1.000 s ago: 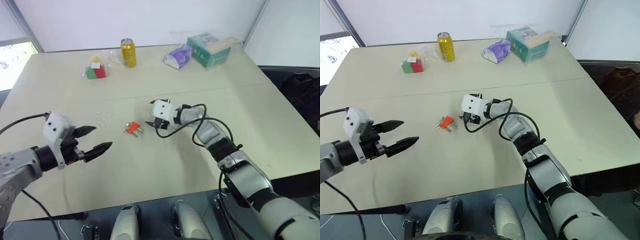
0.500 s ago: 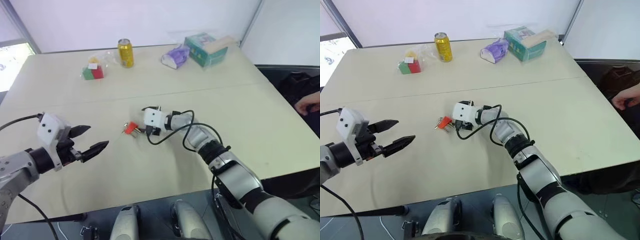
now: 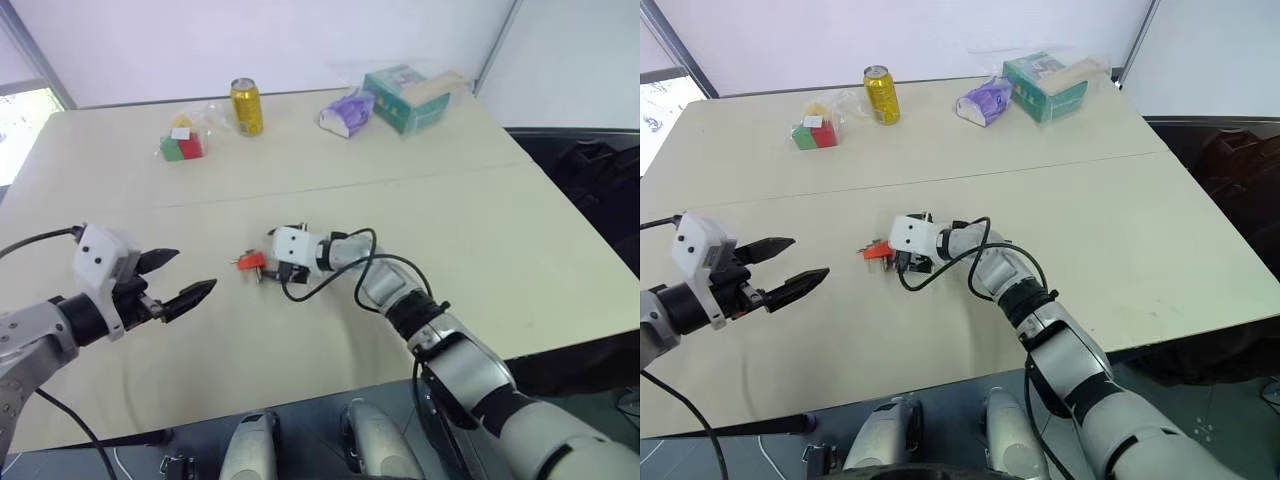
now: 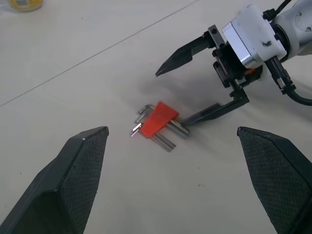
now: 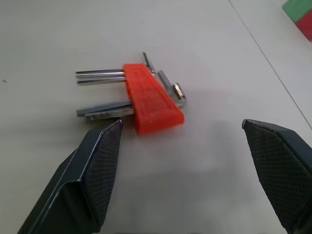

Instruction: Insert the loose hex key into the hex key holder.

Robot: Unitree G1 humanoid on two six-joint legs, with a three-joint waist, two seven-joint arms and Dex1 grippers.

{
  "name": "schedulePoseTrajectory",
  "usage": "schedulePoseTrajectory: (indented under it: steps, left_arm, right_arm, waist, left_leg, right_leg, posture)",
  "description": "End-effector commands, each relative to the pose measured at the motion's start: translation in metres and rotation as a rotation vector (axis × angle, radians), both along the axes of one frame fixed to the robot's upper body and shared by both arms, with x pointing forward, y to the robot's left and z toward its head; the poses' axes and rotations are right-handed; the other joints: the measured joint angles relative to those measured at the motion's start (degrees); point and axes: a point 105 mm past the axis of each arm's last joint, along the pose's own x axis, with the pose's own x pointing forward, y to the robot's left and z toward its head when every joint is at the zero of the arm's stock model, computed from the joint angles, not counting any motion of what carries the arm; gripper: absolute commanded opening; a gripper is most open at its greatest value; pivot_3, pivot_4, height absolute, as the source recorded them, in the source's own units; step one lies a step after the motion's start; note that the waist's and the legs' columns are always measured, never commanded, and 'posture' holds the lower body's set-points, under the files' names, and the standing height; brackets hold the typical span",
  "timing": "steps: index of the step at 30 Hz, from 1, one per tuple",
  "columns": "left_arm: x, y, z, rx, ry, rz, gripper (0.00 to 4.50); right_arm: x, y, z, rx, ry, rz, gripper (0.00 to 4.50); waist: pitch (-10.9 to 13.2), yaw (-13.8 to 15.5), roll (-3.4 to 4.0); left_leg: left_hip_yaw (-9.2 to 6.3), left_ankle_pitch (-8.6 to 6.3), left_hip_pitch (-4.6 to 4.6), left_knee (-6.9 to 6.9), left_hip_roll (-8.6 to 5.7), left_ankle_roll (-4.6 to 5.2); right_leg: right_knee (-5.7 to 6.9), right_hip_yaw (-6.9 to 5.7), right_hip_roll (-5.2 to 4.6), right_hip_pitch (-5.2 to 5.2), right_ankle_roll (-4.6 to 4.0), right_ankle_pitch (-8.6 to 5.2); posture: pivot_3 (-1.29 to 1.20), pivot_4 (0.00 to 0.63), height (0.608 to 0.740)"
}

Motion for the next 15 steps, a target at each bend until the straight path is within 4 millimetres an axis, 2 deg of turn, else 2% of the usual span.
schedulePoseTrajectory:
  steps: [1,15]
  left_arm:
    - [-0.002,0.0,0.013,0.017,-0.068,0.004,4.42]
    - [-0.001,0.0,0.015,0.02,-0.085,0.017,4.42]
  right_arm:
    - [-0.009,0.014,0.004,0.009,-0.009,0.045,4.09]
    - [-0.015,0.021,-0.008,-0.014,0.031,0.06,4.09]
  waist:
    - [0.0,0.0,0.0]
    - [0.0,0.0,0.0]
  left_leg:
    - [0.0,0.0,0.0,0.0,0.01,0.0]
    - [0.0,0.0,0.01,-0.01,0.03,0.0]
  right_leg:
    - [0.0,0.0,0.0,0.0,0.0,0.0]
    - [0.0,0.0,0.0,0.0,-0.02,-0.01]
  posture:
    - [0.0,0.15,0.74]
    - [0.0,0.15,0.74]
